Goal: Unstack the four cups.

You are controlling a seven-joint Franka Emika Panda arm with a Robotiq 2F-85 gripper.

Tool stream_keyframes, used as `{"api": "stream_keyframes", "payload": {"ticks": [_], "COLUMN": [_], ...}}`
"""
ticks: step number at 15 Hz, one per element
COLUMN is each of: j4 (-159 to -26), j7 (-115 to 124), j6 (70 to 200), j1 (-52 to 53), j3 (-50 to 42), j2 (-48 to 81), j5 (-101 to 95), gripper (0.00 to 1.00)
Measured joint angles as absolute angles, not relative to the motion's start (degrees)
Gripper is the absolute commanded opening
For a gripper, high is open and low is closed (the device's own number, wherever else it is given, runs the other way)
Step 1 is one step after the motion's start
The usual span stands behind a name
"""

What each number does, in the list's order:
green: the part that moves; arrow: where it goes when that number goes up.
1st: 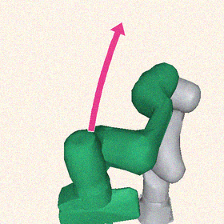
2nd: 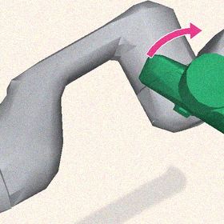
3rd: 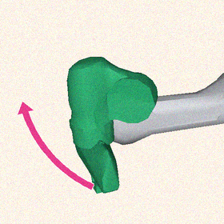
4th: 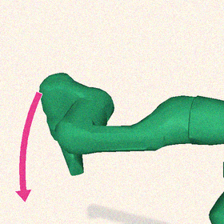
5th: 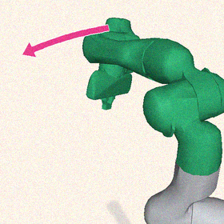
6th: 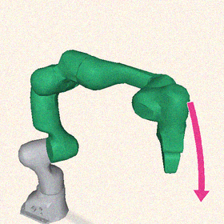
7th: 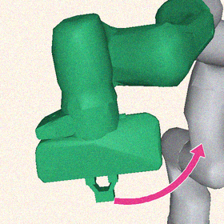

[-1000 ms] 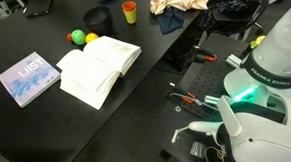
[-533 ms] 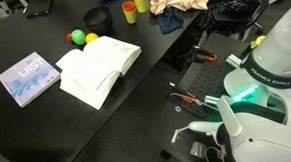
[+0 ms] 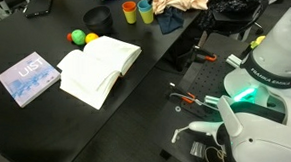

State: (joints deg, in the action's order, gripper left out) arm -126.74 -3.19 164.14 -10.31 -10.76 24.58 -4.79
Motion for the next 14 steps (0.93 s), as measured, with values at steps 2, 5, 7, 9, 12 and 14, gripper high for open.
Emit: {"api": "stream_keyframes", "payload": {"ticks": [2,5,7,9,12,14], "j4": [-127.58,-127.94,-127.93,-127.92,-127.92,-127.92], "j7": [-1.49,0.75,1.72,2.50,3.26,3.76], "j6": [169.06,173.84,175.55,176.66,176.88,176.54], "j1": [-9.63,-9.19,-8.73,-8.14,-7.18,-5.77], "j3": [-11.82,-12.60,-13.28,-13.99,-14.87,-16.26], "j2": [26.42,28.99,30.33,30.77,31.27,31.32], "j5": [-5.07,-4.94,-4.80,-4.45,-3.90,-3.87], "gripper": [0.05,0.05,0.13,0.39,0.62,0.75]}}
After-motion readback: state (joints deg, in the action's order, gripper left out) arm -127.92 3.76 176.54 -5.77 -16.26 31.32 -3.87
